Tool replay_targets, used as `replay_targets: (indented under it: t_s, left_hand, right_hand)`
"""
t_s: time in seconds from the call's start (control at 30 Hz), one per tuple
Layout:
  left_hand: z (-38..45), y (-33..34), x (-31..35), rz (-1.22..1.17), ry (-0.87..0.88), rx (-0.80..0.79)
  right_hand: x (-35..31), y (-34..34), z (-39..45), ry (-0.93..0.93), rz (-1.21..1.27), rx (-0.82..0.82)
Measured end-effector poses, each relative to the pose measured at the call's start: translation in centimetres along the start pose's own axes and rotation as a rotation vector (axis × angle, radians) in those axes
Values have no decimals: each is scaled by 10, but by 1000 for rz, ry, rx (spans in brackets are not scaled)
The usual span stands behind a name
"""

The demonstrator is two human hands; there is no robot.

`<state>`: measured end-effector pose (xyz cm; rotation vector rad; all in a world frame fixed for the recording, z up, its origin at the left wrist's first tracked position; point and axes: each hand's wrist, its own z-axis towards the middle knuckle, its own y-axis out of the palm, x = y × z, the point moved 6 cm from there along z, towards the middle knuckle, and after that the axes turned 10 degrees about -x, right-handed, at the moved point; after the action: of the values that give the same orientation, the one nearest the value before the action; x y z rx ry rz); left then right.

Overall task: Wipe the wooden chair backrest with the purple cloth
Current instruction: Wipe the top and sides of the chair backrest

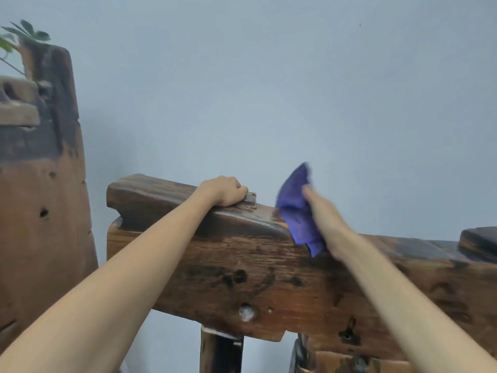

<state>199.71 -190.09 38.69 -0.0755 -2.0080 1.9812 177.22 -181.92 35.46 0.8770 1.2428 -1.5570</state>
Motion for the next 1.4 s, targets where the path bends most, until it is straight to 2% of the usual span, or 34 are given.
replay_targets:
  t_s: [0.03, 0.07, 0.1, 0.13, 0.2, 0.3, 0.37, 0.43, 0.5, 0.6, 0.7, 0.87, 1.03, 1.17, 1.23, 1.33, 1.37, 1.4]
  left_hand:
    - [1, 0, 0, -7, -3, -6]
    - [2, 1, 0, -19, -10, -15]
    - [3, 1, -1, -29, -16, -22]
    - [3, -1, -1, -39, -22, -26]
    - [0, -2, -2, -58, -24, -27]
    - [-4, -2, -2, -60, -16, -25]
    - [-9, -4, -1, -44, 0, -4]
    - [-12, -4, 0, -43, 15, 6]
    - [-13, -5, 1, -46, 23, 6]
    - [-11, -6, 0, -50, 37, 3]
    - [-5, -5, -2, -39, 49, -6]
    - [9, -2, -2, 6, 32, -20]
    - [18, -1, -13, -3, 4, -31]
    - [21, 0, -15, 7, -20, -15]
    - [11, -6, -4, 91, 9, 92]
    - [-22, -17, 34, 173, 142, 443]
    - [-32, -12, 57, 153, 217, 472]
    - [-37, 1, 84, 127, 310, 417]
  right_hand:
    - [-7, 26, 0, -66, -385, -45]
    - [-15, 46, -2, -134, -726, -14]
    - [-23, 62, -4, -215, -906, 32]
    - [-30, 71, -7, -291, -960, 60]
    - [-29, 72, -13, -320, -942, 73]
    - [-6, 48, -38, -516, -975, 15]
    - [17, 23, -56, -531, -980, -111]
    - [37, -14, -70, -528, -1049, -91]
    - [56, -54, -85, -481, -1131, 2]
    - [78, -106, -110, -302, -1228, 81]
    - [87, -139, -133, -175, -1221, 131]
    - [82, -135, -139, -204, -1137, 301]
    - [63, -96, -90, -249, -1139, 292]
    - [58, -97, -78, -181, -1109, 380]
    - [59, -95, -83, -206, -1081, 412]
    - [60, -87, -84, -192, -1092, 428]
    - [60, -83, -83, -172, -1106, 431]
    - [62, -79, -83, -156, -1112, 433]
